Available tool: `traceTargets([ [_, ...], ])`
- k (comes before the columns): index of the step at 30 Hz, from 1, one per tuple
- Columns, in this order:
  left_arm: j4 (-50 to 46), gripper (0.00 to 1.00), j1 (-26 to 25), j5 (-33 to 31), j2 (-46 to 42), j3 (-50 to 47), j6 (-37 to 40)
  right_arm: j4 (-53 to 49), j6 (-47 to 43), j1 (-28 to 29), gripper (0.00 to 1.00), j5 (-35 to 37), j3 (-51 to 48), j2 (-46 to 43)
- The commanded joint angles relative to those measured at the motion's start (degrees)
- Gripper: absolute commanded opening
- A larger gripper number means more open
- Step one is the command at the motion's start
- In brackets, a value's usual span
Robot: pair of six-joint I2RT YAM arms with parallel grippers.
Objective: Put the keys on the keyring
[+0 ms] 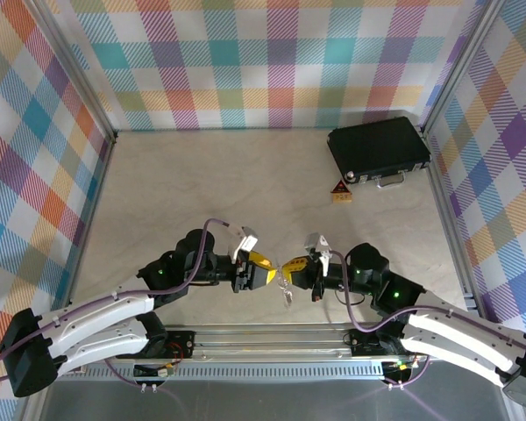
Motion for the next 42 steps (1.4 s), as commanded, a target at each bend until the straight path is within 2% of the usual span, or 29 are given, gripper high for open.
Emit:
traceTargets([
  [1, 6.2, 0.41, -1.3, 2.8, -0.2, 2.1, 1.6, 7.9, 0.6, 0.3, 0.0, 0.6, -0.7, -2.0],
  [14, 17.1, 0.38, -1.7, 4.9, -1.3, 3.3, 1.2, 14.9, 3.1, 0.3, 0.0, -6.4, 0.9, -4.5],
  [23, 21.3, 0.35, -1.9, 6.8, -2.3, 2.7, -0.3, 18.5, 5.4, 0.3, 0.0, -7.0, 0.8, -6.0],
  [27, 21.4, 0.31, -1.9, 7.6, -2.3, 2.9, -0.2, 19.3, 6.0, 0.3, 0.0, -7.1, 0.8, -5.6],
  [42, 22.3, 0.28, -2.5, 8.8, -0.6, 3.5, 0.5, 20.8, 7.1, 0.3, 0.0, -6.9, 0.5, -4.6],
])
